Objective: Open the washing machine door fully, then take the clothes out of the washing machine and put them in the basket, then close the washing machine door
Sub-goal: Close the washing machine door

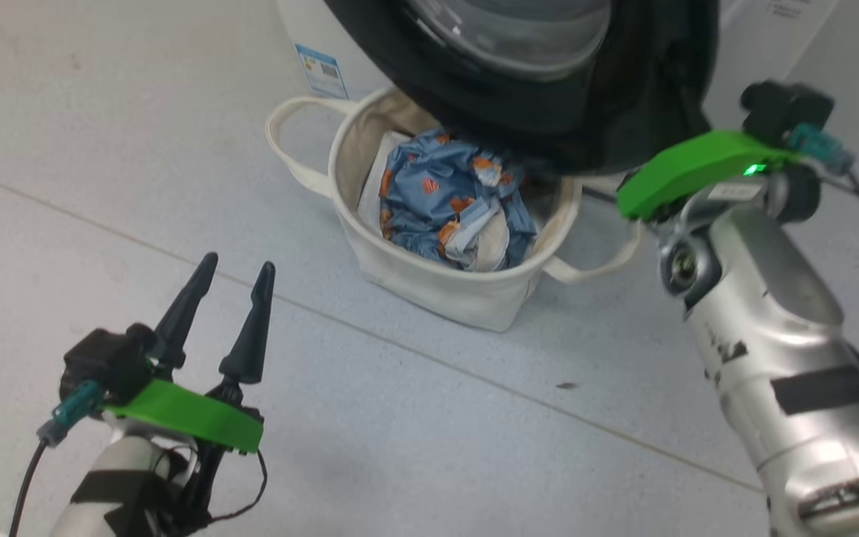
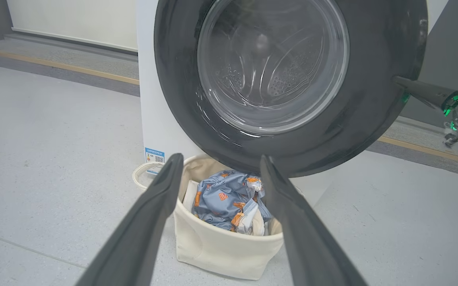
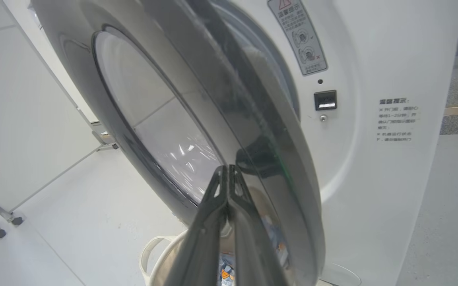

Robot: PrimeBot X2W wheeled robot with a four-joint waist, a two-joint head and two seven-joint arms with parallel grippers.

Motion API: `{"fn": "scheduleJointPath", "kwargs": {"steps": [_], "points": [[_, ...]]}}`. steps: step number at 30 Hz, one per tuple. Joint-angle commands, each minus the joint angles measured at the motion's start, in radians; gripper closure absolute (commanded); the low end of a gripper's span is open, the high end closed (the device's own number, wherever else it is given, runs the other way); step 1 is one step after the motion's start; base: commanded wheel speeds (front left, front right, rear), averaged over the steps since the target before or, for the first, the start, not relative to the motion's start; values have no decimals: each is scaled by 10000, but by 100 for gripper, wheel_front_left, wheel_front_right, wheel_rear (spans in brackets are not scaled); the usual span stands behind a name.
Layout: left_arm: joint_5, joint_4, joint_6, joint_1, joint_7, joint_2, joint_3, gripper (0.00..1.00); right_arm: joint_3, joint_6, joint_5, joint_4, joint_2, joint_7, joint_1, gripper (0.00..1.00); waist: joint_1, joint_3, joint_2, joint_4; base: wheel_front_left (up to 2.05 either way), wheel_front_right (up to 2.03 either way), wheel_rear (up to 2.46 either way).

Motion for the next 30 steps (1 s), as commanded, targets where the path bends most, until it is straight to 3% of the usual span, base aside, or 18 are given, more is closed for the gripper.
{"fn": "scheduleJointPath", "kwargs": {"steps": [1, 11, 30], "points": [[46, -346, -56, -449, -118, 221, 338, 0, -148, -4, -185, -156, 181, -121, -558, 100, 0, 312, 0, -24, 0, 0, 0], [43, -306, -56, -1125, -118, 45, 161, 0, -1667, -4, -1608, 1406, 181, -122, -2537, 100, 0, 1377, 0, 165, 0, 0, 0], [-115, -220, -56, -1449, -118, -301, -4, 0, -4380, -4, -4259, 1658, 134, -122, -3749, 100, 0, 2141, 0, 705, 0, 0, 0]]}}
